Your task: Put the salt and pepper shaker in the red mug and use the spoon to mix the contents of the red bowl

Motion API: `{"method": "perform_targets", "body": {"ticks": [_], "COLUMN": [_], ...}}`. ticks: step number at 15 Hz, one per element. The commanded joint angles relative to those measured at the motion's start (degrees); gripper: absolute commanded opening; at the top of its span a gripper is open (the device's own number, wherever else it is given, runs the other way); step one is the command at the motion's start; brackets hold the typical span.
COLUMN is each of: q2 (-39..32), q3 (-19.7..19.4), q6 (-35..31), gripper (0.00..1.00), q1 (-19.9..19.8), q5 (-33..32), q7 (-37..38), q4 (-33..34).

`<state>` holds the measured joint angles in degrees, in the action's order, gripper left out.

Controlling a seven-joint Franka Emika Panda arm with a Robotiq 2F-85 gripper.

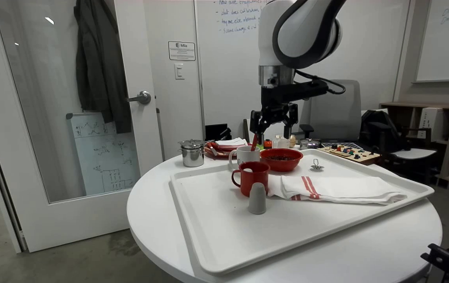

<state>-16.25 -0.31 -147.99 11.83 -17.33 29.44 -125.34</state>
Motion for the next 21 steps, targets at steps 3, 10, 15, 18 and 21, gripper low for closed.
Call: {"method": "perform_targets", "body": {"ticks": [3,10,15,18,21], "q2": [-1.1,-5.5,-8.2,-9.1,-9.3], "q3": [-2.5,-3.9,-4.6,-4.5,-4.2], "q6": [-3.0,-1.2,-0.6,-0.3,0.2], "gripper": [1.0,1.0,0.74,0.64,0.4], "q1": [2.5,2.2,2.6,2.6,2.6], "q5": [-5.0,-4.0,-3.4,-2.7,-1.8], "q7": [3.5,2.2,1.4,1.0,0.6], "q4": [2.0,9.4,13.7,15.0,15.4]}}
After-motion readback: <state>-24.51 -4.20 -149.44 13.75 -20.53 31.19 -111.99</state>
